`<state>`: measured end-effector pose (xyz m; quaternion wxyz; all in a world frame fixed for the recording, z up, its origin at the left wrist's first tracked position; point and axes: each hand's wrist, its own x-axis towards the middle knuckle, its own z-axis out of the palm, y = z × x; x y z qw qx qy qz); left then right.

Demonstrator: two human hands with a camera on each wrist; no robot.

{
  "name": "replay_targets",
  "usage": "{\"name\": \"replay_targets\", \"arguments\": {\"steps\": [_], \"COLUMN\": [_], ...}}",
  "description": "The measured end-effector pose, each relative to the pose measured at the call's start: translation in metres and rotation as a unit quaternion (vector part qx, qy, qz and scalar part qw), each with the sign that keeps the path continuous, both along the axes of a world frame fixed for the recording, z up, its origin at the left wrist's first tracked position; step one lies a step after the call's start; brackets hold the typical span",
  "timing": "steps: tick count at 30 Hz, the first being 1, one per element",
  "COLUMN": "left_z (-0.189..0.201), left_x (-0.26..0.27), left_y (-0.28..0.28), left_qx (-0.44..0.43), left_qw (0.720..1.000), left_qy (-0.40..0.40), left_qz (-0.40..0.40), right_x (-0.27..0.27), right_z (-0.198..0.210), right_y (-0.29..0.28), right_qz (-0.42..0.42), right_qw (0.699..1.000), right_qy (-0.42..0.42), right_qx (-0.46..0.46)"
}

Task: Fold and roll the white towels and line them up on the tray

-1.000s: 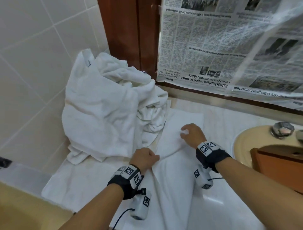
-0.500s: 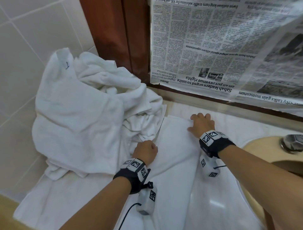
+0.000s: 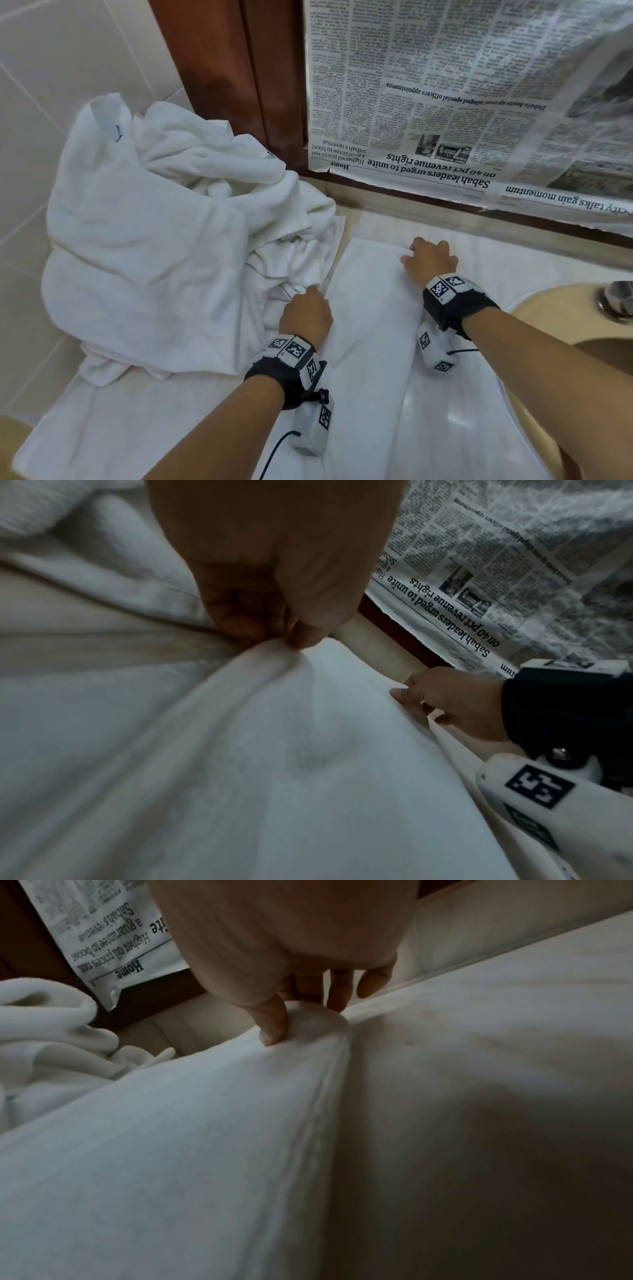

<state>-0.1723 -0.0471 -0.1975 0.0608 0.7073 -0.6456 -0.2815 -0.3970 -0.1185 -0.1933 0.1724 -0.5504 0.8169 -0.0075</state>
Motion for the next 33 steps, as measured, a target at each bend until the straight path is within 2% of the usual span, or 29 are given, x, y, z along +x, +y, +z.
{"name": "replay_targets", "arguments": {"steps": [4,7,9,11,13,16,19,25,29,33], "left_z": [0.001,0.001,0.003,0.004,0.006,0.008,0.008,0.014,0.016,0.017], "left_x": [-0.002,0.001,0.007,0.015,0.025,0.041,0.051,0.062,0.064,0.068], "left_y": [0.001,0.005,0.013,0.025,0.042,0.073,0.098,0.127,0.149,0.17], "left_qx": [0.002,0.006,0.012,0.024,0.038,0.061,0.097,0.142,0.159,0.142], "left_qw": [1.0,1.0,0.998,0.995,0.991,0.989,0.984,0.976,0.978,0.979], "left_qy": [-0.015,0.013,0.05,0.085,0.104,0.12,0.144,0.167,0.114,0.087], "left_qz": [0.008,0.013,0.021,0.051,0.07,0.067,0.043,-0.016,-0.078,-0.117], "right_x": [0.006,0.014,0.028,0.046,0.061,0.068,0.067,0.074,0.087,0.103], "right_z": [-0.001,0.011,0.022,0.028,0.026,0.007,-0.009,-0.01,-0.007,-0.009], "right_y": [-0.001,0.006,0.025,0.057,0.092,0.122,0.131,0.134,0.145,0.167], "right_qz": [-0.003,0.005,0.045,0.12,0.171,0.193,0.208,0.212,0.181,0.147], "right_qw": [1.0,1.0,0.998,0.991,0.983,0.975,0.972,0.971,0.975,0.984], "right_qy": [-0.003,0.003,-0.009,-0.035,-0.067,-0.085,-0.058,-0.003,0.046,0.029], "right_qx": [0.007,-0.013,-0.046,-0.055,-0.006,0.07,0.089,0.108,0.116,0.1]}}
